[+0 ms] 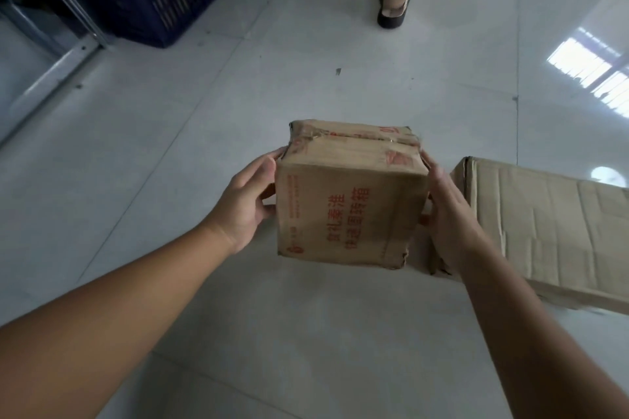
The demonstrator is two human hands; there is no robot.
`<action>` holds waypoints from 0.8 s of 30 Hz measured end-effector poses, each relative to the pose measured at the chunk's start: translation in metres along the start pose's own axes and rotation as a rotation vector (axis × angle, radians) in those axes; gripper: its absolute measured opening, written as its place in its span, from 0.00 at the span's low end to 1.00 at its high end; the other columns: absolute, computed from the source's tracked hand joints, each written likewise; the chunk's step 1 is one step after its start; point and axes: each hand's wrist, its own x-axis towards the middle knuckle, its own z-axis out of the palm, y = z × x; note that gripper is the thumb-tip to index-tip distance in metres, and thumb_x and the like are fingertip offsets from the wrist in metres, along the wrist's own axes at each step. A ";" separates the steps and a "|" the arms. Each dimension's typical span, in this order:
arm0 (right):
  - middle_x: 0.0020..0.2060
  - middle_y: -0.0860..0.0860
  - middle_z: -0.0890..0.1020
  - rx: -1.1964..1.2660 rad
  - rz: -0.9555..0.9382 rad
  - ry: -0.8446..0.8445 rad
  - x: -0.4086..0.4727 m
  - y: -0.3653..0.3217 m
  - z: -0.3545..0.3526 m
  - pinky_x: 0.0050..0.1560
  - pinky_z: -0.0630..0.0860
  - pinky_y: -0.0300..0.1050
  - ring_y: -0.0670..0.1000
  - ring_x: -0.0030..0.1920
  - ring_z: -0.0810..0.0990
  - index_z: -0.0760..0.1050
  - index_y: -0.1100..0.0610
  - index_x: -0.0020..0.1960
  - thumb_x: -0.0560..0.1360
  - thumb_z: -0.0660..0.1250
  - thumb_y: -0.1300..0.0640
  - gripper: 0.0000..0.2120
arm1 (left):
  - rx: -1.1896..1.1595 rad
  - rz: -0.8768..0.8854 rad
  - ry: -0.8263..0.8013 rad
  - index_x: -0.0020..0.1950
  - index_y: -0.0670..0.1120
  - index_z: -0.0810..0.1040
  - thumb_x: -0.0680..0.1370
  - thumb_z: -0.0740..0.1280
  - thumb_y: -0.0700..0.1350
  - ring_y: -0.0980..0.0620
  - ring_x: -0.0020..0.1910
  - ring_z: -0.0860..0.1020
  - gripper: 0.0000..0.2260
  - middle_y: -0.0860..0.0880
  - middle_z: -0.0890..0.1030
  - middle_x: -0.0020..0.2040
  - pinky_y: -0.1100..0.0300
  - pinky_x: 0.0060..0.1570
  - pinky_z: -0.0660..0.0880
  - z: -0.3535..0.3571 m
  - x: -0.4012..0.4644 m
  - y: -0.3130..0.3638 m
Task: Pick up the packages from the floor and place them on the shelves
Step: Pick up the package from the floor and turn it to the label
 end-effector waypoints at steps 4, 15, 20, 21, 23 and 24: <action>0.58 0.44 0.85 0.089 -0.025 0.148 0.003 0.004 0.003 0.59 0.81 0.54 0.51 0.65 0.84 0.74 0.41 0.61 0.63 0.78 0.28 0.33 | -0.012 0.042 0.062 0.50 0.43 0.75 0.73 0.78 0.54 0.60 0.43 0.85 0.19 0.58 0.85 0.57 0.63 0.38 0.79 0.005 0.000 -0.004; 0.73 0.52 0.76 0.032 0.038 -0.066 0.006 0.011 -0.010 0.50 0.83 0.39 0.53 0.67 0.82 0.60 0.40 0.82 0.67 0.85 0.53 0.52 | 0.161 0.034 -0.106 0.84 0.61 0.59 0.74 0.74 0.40 0.67 0.62 0.82 0.44 0.66 0.73 0.75 0.66 0.56 0.80 -0.004 -0.004 -0.011; 0.65 0.46 0.79 0.084 -0.055 -0.027 0.003 0.007 -0.011 0.63 0.81 0.50 0.52 0.71 0.77 0.72 0.41 0.65 0.56 0.89 0.45 0.43 | 0.117 0.127 -0.023 0.70 0.57 0.69 0.64 0.79 0.42 0.59 0.62 0.81 0.37 0.56 0.76 0.72 0.62 0.57 0.80 -0.009 -0.006 -0.008; 0.63 0.46 0.78 0.062 -0.054 -0.022 0.004 0.008 -0.009 0.67 0.80 0.55 0.53 0.72 0.76 0.71 0.42 0.62 0.57 0.88 0.46 0.39 | 0.109 0.126 0.001 0.66 0.56 0.70 0.63 0.79 0.45 0.60 0.59 0.81 0.34 0.55 0.76 0.68 0.63 0.55 0.80 -0.008 -0.005 -0.009; 0.61 0.48 0.77 -0.020 -0.041 -0.004 0.003 0.013 -0.003 0.73 0.75 0.64 0.55 0.74 0.74 0.69 0.43 0.61 0.59 0.85 0.51 0.36 | 0.150 0.100 0.022 0.64 0.57 0.69 0.61 0.80 0.49 0.61 0.59 0.81 0.35 0.56 0.74 0.67 0.63 0.54 0.80 -0.006 -0.005 -0.015; 0.60 0.48 0.77 -0.059 -0.018 0.006 0.002 0.018 -0.001 0.74 0.73 0.65 0.55 0.75 0.73 0.68 0.43 0.64 0.61 0.85 0.55 0.38 | 0.189 0.080 0.040 0.66 0.60 0.68 0.61 0.81 0.52 0.58 0.63 0.80 0.37 0.56 0.73 0.68 0.61 0.57 0.80 -0.006 -0.006 -0.020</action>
